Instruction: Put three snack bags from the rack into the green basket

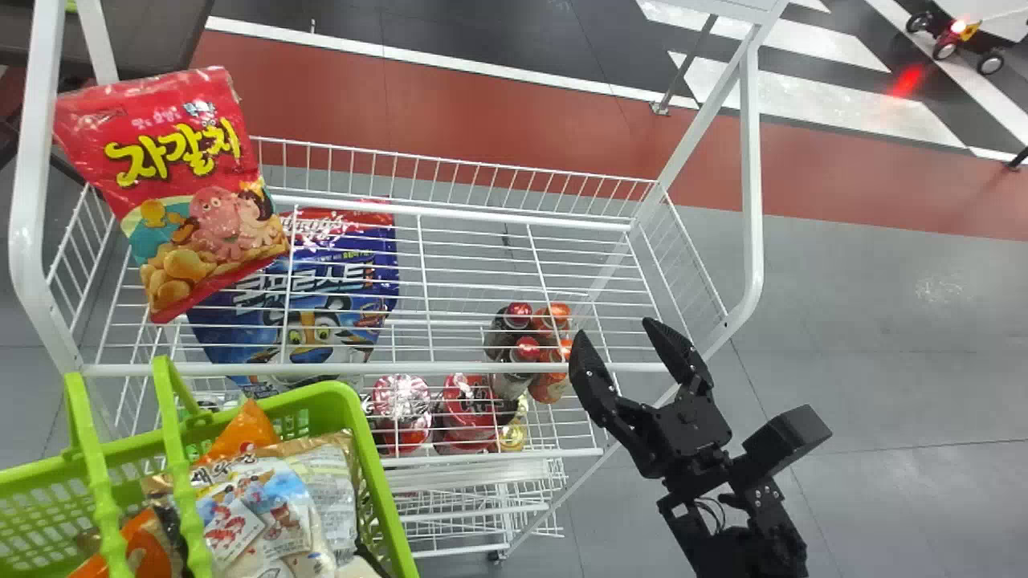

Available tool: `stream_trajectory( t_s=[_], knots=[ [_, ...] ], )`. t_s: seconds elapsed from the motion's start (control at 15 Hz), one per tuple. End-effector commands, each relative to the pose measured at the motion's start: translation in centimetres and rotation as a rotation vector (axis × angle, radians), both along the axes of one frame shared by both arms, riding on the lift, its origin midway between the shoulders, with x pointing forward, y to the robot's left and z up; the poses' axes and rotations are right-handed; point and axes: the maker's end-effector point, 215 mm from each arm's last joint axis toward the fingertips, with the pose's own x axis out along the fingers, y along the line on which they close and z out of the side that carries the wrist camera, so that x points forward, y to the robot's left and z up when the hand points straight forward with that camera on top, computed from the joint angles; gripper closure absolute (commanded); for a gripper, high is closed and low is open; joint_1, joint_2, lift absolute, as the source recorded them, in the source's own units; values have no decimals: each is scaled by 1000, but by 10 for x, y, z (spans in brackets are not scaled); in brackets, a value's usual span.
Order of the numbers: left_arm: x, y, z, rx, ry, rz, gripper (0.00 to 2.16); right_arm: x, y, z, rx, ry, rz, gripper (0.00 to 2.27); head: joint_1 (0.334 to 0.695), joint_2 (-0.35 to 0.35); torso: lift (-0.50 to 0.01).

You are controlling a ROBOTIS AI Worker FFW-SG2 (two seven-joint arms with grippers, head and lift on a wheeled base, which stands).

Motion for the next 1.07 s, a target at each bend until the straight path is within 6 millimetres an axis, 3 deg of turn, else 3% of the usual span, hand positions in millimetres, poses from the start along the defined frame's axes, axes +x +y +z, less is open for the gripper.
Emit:
stream_trajectory(
  t_s=[0.0,0.27,1.0],
  knots=[
    [0,-1,0,-2,-2,1,2145,0,6,-2,15,5,-6,76,695,-350,0],
    [0,-1,0,-2,-2,0,2148,-1,18,-2,39,8,-11,76,695,-350,0],
    [-1,-3,1,-5,-2,-4,2148,-6,26,-1,56,5,-11,80,695,-350,0]
  ],
)
